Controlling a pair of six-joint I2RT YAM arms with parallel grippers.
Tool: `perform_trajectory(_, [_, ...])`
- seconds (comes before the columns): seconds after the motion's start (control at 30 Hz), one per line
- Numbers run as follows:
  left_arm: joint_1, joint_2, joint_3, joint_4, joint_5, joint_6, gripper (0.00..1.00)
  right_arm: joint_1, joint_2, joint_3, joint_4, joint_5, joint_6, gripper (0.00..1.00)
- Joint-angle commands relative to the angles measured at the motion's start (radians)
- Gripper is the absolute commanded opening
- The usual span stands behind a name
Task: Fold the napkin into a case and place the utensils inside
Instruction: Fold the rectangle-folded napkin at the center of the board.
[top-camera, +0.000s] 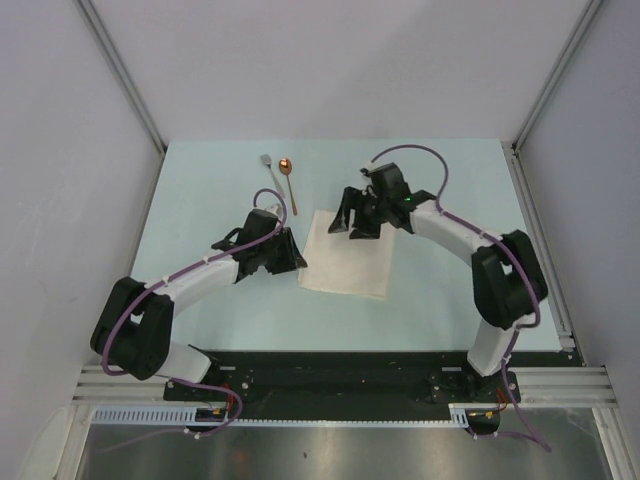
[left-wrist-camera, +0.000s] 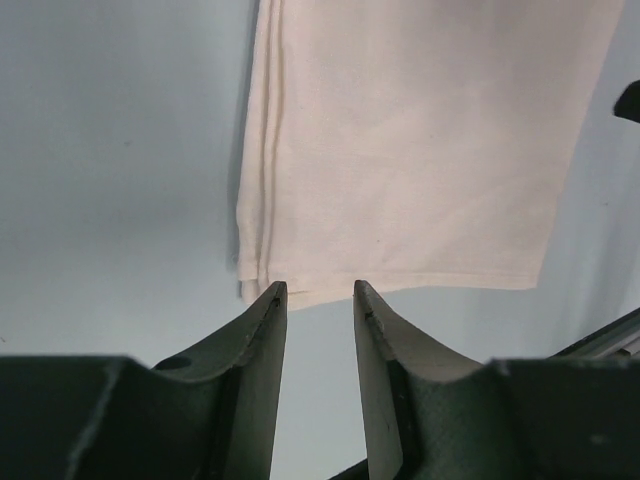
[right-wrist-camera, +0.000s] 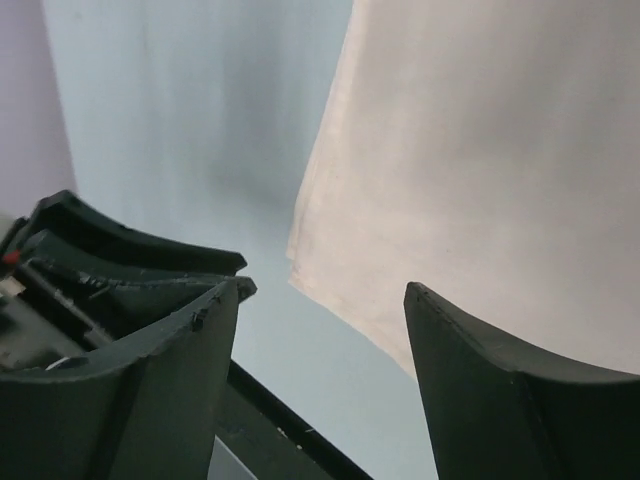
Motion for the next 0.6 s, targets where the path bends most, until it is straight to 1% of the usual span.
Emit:
perform_trajectory(0.0, [0.008, -0.01, -0.003, 0.042, 0.027, -0.036, 0.38, -0.052, -0.06, -0.207, 0.153, -0.157, -0.045, 0.73])
perform_trajectory(0.07, [0.006, -0.013, 0.003, 0.04, 0.023, -0.036, 0.38, -0.029, -0.06, -0.243, 0.229, -0.182, -0.022, 0.73])
perform_trajectory(0.13, [0.008, -0.005, 0.01, 0.036, 0.015, -0.034, 0.38, -0.003, -0.045, -0.246, 0.249, -0.177, -0.011, 0.72])
perform_trajectory(0.2, [0.01, 0.016, 0.021, 0.035, 0.024, -0.024, 0.4, 0.001, -0.02, -0.237, 0.266, -0.191, 0.006, 0.67])
perform_trajectory(0.23, [0.011, 0.059, 0.032, 0.023, 0.039, -0.015, 0.41, 0.0, -0.02, -0.229, 0.259, -0.191, 0.006, 0.65])
perform_trajectory(0.33, [0.011, 0.118, 0.081, -0.021, 0.035, 0.021, 0.42, -0.014, -0.066, -0.227, 0.176, -0.132, -0.016, 0.62])
perform_trajectory(0.37, [0.011, 0.145, 0.09, -0.029, 0.021, 0.027, 0.43, -0.017, -0.087, -0.224, 0.114, -0.087, -0.048, 0.6])
perform_trajectory(0.5, [0.008, 0.211, 0.15, -0.072, -0.022, 0.05, 0.45, -0.031, -0.211, -0.243, -0.04, 0.01, -0.111, 0.59])
perform_trajectory(0.57, [0.008, 0.243, 0.191, -0.11, -0.062, 0.073, 0.46, -0.038, -0.255, -0.287, -0.1, 0.071, -0.125, 0.6])
